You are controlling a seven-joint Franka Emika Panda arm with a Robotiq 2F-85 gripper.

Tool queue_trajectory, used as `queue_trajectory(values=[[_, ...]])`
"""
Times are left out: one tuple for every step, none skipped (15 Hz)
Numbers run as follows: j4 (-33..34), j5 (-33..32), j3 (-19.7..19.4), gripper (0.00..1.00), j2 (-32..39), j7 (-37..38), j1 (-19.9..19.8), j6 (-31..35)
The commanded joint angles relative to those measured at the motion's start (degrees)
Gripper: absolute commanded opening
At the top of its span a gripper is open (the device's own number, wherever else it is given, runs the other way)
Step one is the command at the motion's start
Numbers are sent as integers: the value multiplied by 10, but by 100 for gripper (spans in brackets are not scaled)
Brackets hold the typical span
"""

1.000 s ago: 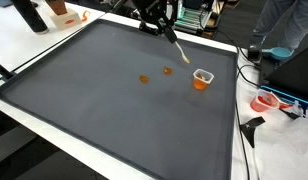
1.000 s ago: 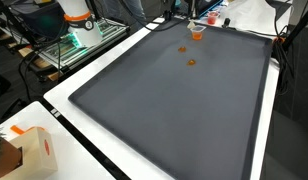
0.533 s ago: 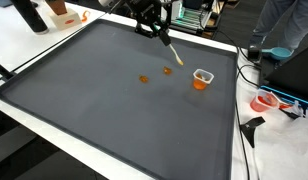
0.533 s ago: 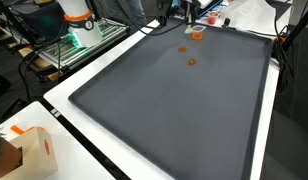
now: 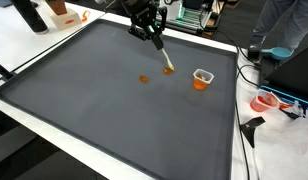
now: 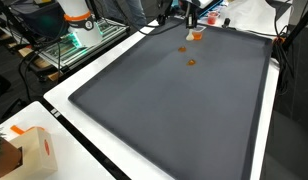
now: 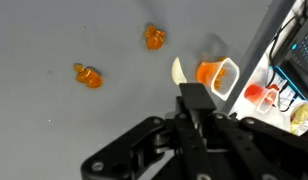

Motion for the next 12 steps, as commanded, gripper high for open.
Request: queue_trajectory(values=[[-18, -45, -1, 3, -18, 57, 9, 19], [-18, -59, -1, 3, -20, 73, 10, 20], [-17, -70, 0, 3, -22, 87, 11, 18], [-17, -82, 2, 3, -26, 102, 12, 17], [-17, -92, 3, 3, -30, 115, 13, 15], [-17, -103, 4, 3, -36, 129, 15, 15], [-16, -113, 5, 3, -42, 140, 17, 12], [-15, -120, 8, 3, -47, 147, 18, 9], [-14, -131, 9, 3, -53, 160, 22, 9], [-13, -141, 9, 3, -58, 170, 25, 9], [-12, -153, 10, 3, -64, 184, 28, 8], [-12, -164, 11, 3, -68, 196, 31, 7]])
